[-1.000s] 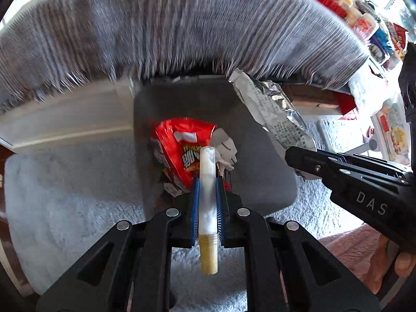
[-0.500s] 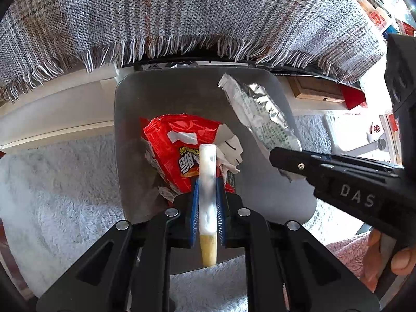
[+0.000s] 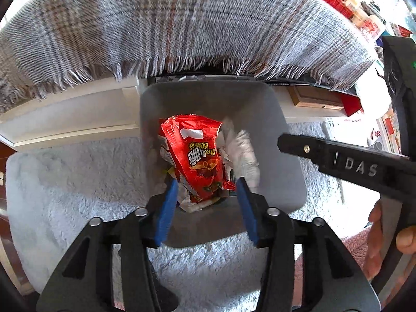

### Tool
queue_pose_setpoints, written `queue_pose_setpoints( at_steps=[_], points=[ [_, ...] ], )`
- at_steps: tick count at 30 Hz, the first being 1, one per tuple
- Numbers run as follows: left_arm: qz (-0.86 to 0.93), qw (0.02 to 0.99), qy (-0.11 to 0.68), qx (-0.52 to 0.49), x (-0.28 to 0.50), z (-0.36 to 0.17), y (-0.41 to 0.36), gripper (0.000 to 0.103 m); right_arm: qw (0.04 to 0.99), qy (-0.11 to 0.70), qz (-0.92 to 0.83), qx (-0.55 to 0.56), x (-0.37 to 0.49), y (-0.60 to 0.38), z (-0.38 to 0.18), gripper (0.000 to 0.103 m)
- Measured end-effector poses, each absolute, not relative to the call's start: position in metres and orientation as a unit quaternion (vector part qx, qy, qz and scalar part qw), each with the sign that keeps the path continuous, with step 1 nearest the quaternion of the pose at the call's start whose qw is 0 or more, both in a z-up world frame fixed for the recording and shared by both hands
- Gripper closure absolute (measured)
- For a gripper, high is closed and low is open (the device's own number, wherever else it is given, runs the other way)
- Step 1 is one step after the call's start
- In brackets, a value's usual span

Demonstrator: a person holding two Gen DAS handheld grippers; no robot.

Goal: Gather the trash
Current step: 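Carry the sachet and stick to the gray bin and open both grippers, then raise both grippers from the bin back over the table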

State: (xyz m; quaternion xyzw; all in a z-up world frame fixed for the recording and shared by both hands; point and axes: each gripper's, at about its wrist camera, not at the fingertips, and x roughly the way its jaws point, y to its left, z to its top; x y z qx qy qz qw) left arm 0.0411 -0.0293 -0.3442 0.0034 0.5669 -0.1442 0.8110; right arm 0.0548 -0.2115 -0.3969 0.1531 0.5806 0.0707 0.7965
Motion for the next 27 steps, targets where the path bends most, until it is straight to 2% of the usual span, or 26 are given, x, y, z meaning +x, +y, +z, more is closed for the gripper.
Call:
queue_pose_setpoints(
  at_steps=[1,3,5,6,8,11,19,27],
  points=[
    [-0.142,0.813,0.565,0.005,0.038,-0.34,-0.028,0.05,0.802,0.574,0.067,0.152,0.054,-0.213,-0.392,0.053],
    [-0.14,0.817,0.56,0.011,0.032,-0.328,-0.024,0.038,0.812,0.561,0.06,0.146,0.05,-0.218,-0.378,0.043],
    [-0.141,0.82,0.554,0.015,0.029,-0.319,-0.024,0.03,0.823,0.549,0.049,0.138,0.049,-0.225,-0.365,0.014],
    [-0.144,0.822,0.551,0.016,0.027,-0.313,-0.023,0.024,0.831,0.538,0.042,0.132,0.046,-0.229,-0.356,0.006],
    [-0.146,0.826,0.544,0.014,0.025,-0.303,-0.021,0.013,0.846,0.519,0.032,0.122,0.043,-0.236,-0.341,0.003],
    [-0.144,0.84,0.523,0.017,0.027,-0.278,-0.024,0.008,0.852,0.508,0.031,0.125,0.042,-0.247,-0.323,0.003],
    [-0.169,0.877,0.45,0.02,0.05,-0.213,-0.046,0.008,0.875,0.459,0.038,0.152,0.052,-0.275,-0.263,0.003],
    [-0.164,0.889,0.426,0.02,0.111,-0.18,-0.059,0.008,0.893,0.421,0.016,0.155,0.101,-0.301,-0.217,0.003]
  ],
)
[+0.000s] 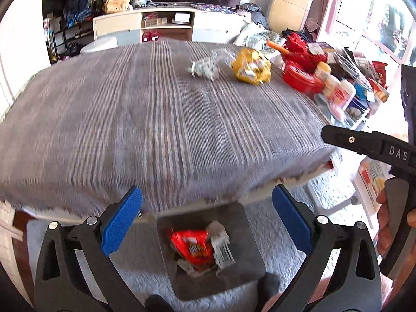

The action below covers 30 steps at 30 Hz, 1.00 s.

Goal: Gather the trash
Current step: 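Raise both grippers from the bin back over the table, then grasp the yellow chip bag with the right gripper while the left grasps the blue-white paper cutout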

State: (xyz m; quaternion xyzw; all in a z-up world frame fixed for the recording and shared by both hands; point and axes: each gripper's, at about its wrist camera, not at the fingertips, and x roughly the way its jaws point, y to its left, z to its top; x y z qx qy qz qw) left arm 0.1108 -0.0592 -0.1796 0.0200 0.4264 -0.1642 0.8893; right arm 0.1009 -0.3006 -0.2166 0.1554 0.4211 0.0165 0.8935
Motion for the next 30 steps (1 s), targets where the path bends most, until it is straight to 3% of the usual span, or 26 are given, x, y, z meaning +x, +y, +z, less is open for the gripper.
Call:
queue_pose_setpoints(
  at_steps=[16,30],
  points=[
    [-0.153,0.889,0.431,0.032,0.269,-0.184,-0.082,0.008,0.908,0.39,-0.019,0.152,0.268,-0.309,-0.198,0.003],
    [-0.165,0.884,0.437,0.034,0.36,-0.203,-0.109,0.008,0.876,0.451,-0.051,0.16,0.358,-0.321,-0.24,0.003]
  ],
)
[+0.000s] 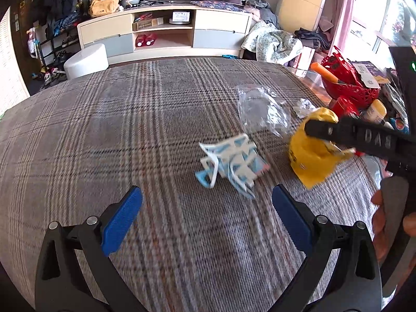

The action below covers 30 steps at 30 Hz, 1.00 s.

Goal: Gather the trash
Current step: 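Grasp the yellow chip bag with the right gripper while the left grasps the blue-white paper cutout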

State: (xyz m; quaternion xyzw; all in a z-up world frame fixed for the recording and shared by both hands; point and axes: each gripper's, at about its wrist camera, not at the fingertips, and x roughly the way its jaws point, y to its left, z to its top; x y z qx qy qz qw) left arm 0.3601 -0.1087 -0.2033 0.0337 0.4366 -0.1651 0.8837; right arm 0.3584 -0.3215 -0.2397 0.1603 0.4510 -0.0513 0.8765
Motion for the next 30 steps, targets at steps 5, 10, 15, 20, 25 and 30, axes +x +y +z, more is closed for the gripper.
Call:
queue_pose_setpoints(
  at_steps=[5,10,15,20,25,30],
  points=[
    [-0.175,0.877,0.447,0.031,0.384,-0.213,-0.117,0.009,0.868,0.462,-0.03,0.179,0.361,-0.328,-0.254,0.004],
    [-0.192,0.866,0.46,0.031,0.392,-0.222,-0.127,0.019,0.87,0.449,-0.011,0.203,0.352,-0.339,-0.254,0.014],
    [-0.213,0.857,0.468,0.028,0.394,-0.228,-0.134,0.05,0.869,0.445,0.001,0.218,0.343,-0.347,-0.249,0.02],
    [-0.224,0.856,0.466,0.032,0.389,-0.224,-0.142,0.082,0.872,0.435,-0.006,0.224,0.335,-0.356,-0.243,0.021],
    [-0.232,0.853,0.467,0.023,0.375,-0.217,-0.141,0.096,0.875,0.431,-0.008,0.219,0.317,-0.357,-0.235,0.021],
    [-0.227,0.857,0.462,0.025,0.336,-0.2,-0.132,0.097,0.874,0.433,-0.004,0.221,0.291,-0.356,-0.228,0.021]
  ],
)
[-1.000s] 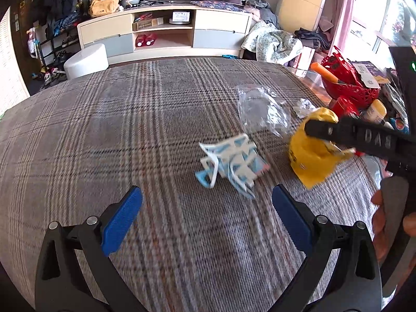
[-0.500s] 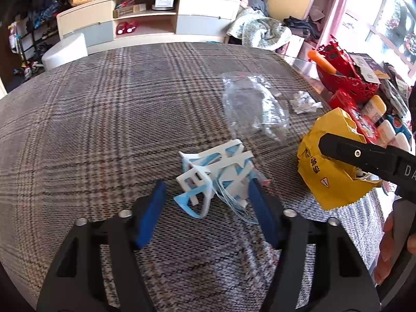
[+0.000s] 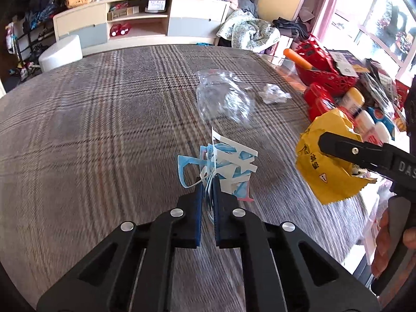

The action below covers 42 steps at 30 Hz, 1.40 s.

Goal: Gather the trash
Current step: 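Grasp the yellow chip bag with the right gripper while the left grasps the blue-white paper cutout, then carry the chip bag and cutout to the gray bin and open both grippers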

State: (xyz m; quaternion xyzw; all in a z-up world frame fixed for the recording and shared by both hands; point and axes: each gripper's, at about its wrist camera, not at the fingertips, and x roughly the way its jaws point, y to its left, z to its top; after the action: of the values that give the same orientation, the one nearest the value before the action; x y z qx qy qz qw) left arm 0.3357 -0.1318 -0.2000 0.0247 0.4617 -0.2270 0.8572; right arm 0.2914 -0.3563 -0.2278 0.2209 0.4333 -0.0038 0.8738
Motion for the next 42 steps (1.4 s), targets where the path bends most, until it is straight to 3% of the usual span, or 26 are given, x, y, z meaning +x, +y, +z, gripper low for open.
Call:
queue_pose_setpoints(
  at_steps=[11,18,30,42],
  points=[
    [-0.207,0.875,0.435,0.038,0.196,-0.155,-0.098,0.097,0.887,0.421,0.004,0.187,0.179,-0.325,-0.192,0.021],
    [-0.2,0.88,0.43,0.022,0.103,-0.157,-0.074,0.097,0.894,0.419,0.019,0.156,0.102,-0.294,-0.191,0.02],
    [-0.178,0.841,0.511,0.003,0.029,-0.254,-0.035,0.097,0.864,0.48,0.071,0.137,0.036,-0.233,-0.283,0.02],
    [-0.167,0.808,0.565,-0.017,0.042,-0.353,-0.031,0.097,0.841,0.523,0.056,0.126,0.054,-0.209,-0.365,0.02]
  ],
)
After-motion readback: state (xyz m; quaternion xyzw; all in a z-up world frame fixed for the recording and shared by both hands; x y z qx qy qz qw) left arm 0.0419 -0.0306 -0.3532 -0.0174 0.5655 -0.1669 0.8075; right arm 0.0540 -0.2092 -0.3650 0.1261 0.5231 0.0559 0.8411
